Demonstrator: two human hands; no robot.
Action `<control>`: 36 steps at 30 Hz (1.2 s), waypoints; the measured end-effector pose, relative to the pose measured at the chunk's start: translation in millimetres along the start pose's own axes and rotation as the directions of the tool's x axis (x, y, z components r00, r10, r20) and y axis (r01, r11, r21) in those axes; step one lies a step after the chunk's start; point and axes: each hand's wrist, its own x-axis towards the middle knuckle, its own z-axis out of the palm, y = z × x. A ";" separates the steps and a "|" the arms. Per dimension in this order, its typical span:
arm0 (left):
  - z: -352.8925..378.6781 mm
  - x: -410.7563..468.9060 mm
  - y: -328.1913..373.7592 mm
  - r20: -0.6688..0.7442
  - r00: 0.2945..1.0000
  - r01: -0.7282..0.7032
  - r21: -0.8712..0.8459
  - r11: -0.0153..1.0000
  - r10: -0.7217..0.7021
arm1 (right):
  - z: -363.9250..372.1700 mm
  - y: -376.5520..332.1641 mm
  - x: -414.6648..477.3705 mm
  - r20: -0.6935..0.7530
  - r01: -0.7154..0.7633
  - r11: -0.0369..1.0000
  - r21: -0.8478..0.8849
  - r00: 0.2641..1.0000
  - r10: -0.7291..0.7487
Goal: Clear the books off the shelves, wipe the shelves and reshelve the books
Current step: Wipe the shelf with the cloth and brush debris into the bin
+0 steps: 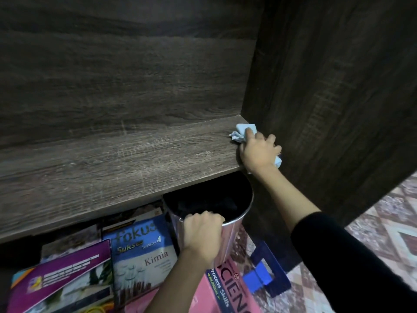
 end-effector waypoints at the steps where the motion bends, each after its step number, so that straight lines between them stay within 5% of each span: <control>1: -1.1 0.0 0.2 0.004 1.000 0.000 0.001 1.000 0.000 | 0.6 -3.8 -5.3 0.000 0.021 1.000 -0.005 1.000 -0.021; 6: -5.3 0.6 1.7 -0.008 1.000 -0.001 -0.015 1.000 0.001 | -1.2 -22.2 -47.7 -0.001 0.175 0.984 0.016 0.985 -0.175; 14: -8.6 -1.2 0.7 -0.046 0.999 0.025 0.055 0.998 -0.022 | 1.1 -20.9 -87.8 0.012 0.326 0.895 0.304 0.938 -0.345; 22: -15.3 -12.6 -3.0 -0.008 1.000 0.004 0.076 0.997 -0.003 | -13.3 -14.3 -97.1 0.042 0.387 0.812 0.438 0.893 -0.448; 27: -24.8 -24.0 -9.3 -0.015 1.000 0.003 0.056 0.998 -0.002 | -55.6 -29.8 -86.9 0.166 0.230 0.697 0.679 0.877 -0.451; 31: -31.7 -38.5 -22.4 -0.025 0.999 0.030 0.054 0.998 -0.028 | -59.5 -65.2 -73.4 0.005 0.263 0.751 0.606 0.943 -0.334; 36: -33.8 -57.9 -51.9 -0.026 0.997 0.078 0.058 0.995 -0.077 | -47.6 -126.2 -72.6 0.055 0.272 0.788 0.553 0.931 -0.360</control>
